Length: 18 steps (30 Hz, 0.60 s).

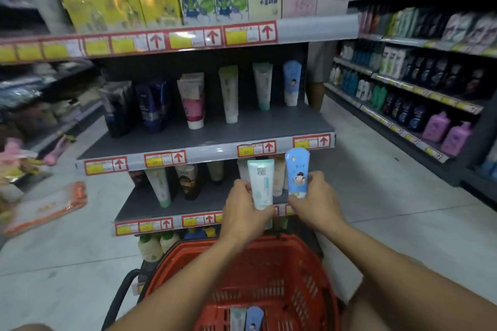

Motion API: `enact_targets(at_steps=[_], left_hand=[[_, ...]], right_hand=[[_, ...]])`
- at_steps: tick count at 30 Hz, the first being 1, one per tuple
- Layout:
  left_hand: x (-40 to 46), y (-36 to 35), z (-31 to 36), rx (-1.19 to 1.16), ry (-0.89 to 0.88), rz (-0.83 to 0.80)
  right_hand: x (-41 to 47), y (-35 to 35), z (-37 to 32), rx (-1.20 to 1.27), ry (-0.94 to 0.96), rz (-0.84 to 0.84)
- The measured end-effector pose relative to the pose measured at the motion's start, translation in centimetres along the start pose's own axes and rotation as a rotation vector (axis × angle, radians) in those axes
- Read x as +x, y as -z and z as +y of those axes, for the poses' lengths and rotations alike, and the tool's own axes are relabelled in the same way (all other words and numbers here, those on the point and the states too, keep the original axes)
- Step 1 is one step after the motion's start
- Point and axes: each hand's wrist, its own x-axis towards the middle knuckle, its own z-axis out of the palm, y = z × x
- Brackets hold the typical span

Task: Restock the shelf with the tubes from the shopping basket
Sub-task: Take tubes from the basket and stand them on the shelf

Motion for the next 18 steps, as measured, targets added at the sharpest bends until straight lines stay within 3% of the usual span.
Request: enact_targets(at_steps=[9, 18], left_hand=[[5.4, 2.0, 8.1, -0.061, -0.139, 0.140], [12.9, 2.0, 11.8, -0.046, -0.166, 0.228]], right_hand=[[5.8, 6.5, -3.8, 0.116, 0.088, 0.176], [13.1, 8.0, -5.4, 0.093, 0.136, 0.286]])
